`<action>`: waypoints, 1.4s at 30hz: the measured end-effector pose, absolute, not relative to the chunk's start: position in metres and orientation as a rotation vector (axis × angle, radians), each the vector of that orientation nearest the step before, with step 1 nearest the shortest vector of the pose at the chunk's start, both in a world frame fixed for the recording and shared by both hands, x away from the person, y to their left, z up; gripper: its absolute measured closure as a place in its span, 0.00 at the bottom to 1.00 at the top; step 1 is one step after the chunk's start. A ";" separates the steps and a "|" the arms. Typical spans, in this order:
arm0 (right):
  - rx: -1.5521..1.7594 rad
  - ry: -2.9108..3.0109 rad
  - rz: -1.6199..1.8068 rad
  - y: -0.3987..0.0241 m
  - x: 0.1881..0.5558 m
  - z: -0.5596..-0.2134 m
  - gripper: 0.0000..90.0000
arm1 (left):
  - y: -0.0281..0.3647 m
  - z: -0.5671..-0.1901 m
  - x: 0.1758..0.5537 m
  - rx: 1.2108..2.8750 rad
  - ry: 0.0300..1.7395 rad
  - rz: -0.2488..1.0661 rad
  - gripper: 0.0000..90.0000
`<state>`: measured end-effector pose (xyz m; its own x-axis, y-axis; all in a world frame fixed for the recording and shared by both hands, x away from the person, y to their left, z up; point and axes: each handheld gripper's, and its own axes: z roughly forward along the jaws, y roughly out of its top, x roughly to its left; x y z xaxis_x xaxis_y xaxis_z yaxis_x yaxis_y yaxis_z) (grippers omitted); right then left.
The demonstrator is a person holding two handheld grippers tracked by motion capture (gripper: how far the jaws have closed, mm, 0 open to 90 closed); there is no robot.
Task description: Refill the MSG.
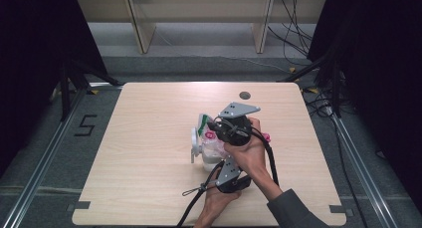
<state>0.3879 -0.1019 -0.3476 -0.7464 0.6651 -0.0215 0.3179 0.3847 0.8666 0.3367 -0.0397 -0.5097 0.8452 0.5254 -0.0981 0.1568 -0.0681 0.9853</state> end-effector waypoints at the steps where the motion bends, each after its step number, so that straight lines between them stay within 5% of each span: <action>1: 0.830 2.299 1.291 -0.102 0.388 -0.347 1.00 | -0.040 -0.510 0.337 1.633 0.540 0.328 0.84; 42: 0.847 2.306 1.296 -0.101 0.387 -0.345 1.00 | -0.040 -0.508 0.337 1.623 0.523 0.319 0.84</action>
